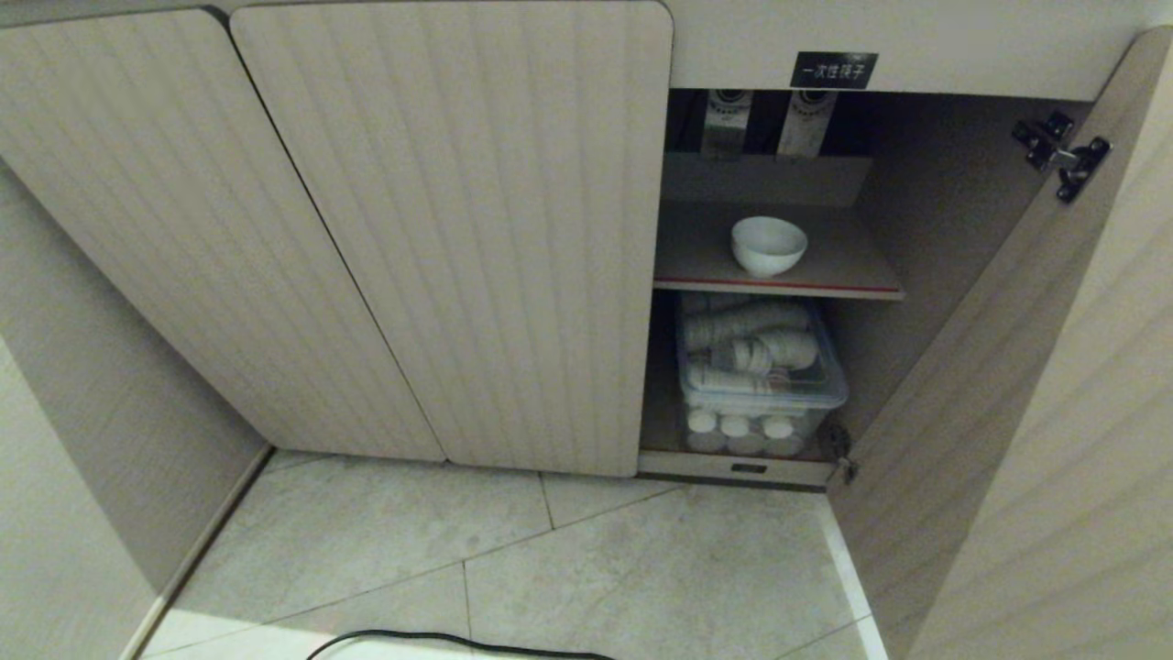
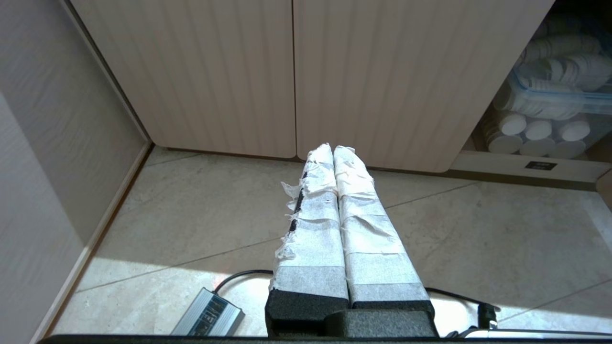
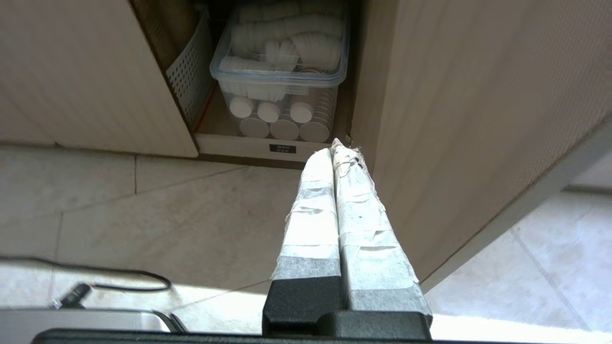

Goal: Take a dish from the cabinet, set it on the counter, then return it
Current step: Close the cabinet door

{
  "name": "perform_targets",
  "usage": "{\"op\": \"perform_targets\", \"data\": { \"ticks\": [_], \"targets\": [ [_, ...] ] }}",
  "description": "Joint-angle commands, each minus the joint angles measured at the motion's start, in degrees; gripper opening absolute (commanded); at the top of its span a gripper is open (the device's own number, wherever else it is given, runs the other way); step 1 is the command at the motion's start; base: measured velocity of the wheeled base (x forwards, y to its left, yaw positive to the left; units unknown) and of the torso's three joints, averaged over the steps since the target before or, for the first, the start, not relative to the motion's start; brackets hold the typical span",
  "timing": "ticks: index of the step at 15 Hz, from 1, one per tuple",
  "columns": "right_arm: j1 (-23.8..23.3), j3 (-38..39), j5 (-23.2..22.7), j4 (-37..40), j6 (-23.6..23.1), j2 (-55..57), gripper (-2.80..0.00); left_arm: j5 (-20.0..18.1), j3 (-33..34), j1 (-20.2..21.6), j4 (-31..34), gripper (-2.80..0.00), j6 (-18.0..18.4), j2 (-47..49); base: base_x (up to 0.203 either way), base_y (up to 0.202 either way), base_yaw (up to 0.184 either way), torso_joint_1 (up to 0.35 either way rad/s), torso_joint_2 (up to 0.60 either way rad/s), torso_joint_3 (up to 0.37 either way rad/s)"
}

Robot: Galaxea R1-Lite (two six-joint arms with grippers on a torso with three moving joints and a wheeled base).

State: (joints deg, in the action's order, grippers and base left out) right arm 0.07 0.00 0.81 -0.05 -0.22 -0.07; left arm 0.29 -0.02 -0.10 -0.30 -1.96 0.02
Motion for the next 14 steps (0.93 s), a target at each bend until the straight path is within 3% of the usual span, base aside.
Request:
{"op": "perform_targets", "data": {
  "ticks": [1,12,14],
  "targets": [
    [0.01,0.00,0.07,-0.04,0.55,0.07,-2.80,0.02,-0.06,0.01,-0.05,-2.80,-0.06,-0.02,0.000,0.000,0.000,0.000,0.00,0.000],
    [-0.07,0.00,3.32,-3.29,2.24,0.07,-2.80,-0.03,-0.06,0.01,-0.05,-2.80,0.03,-0.02,0.000,0.000,0.000,0.000,0.00,0.000],
    [-0.07,-0.06,7.64,-8.83,1.34,0.07,-2.80,0.06,-0.05,0.01,-0.05,-2.80,-0.06,-0.02,0.000,0.000,0.000,0.000,0.00,0.000]
  ]
}}
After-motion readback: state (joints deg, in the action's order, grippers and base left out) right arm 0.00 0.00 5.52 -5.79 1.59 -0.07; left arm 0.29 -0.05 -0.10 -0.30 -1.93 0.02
